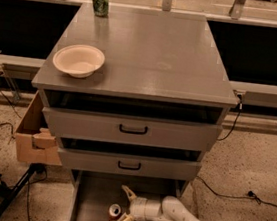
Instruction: Place coke can into bottom drawer
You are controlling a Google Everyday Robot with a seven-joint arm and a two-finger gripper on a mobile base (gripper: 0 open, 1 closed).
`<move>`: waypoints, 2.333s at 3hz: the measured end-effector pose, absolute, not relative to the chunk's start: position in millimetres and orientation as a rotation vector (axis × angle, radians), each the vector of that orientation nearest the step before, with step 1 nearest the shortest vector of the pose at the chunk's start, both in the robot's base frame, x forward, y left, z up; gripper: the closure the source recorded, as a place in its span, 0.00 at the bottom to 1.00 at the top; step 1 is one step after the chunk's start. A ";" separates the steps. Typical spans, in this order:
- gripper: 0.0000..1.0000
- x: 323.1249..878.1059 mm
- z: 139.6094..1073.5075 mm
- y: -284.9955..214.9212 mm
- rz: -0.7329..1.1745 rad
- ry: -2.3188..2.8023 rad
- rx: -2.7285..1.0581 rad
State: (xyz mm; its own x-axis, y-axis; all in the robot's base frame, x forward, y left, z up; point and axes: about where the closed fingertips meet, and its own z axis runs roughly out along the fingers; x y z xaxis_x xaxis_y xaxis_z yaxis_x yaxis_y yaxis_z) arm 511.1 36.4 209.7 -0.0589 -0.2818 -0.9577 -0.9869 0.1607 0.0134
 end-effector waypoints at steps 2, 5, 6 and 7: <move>0.00 489.6 295.3 -64.6 0.865 1.737 -1.385; 0.00 482.2 335.6 -97.5 0.827 1.741 -1.561; 0.00 464.3 383.4 -129.2 0.740 1.792 -1.692; 0.00 428.0 424.9 -153.4 0.682 1.876 -1.833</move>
Offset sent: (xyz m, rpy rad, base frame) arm -0.0379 -0.1601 0.1221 -0.3272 0.1197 -0.0645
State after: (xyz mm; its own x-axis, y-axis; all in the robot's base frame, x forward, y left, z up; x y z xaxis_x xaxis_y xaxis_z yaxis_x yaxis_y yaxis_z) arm 428.0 -153.4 424.9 -0.0353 -0.7884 -0.6141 -0.9987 0.0061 0.0496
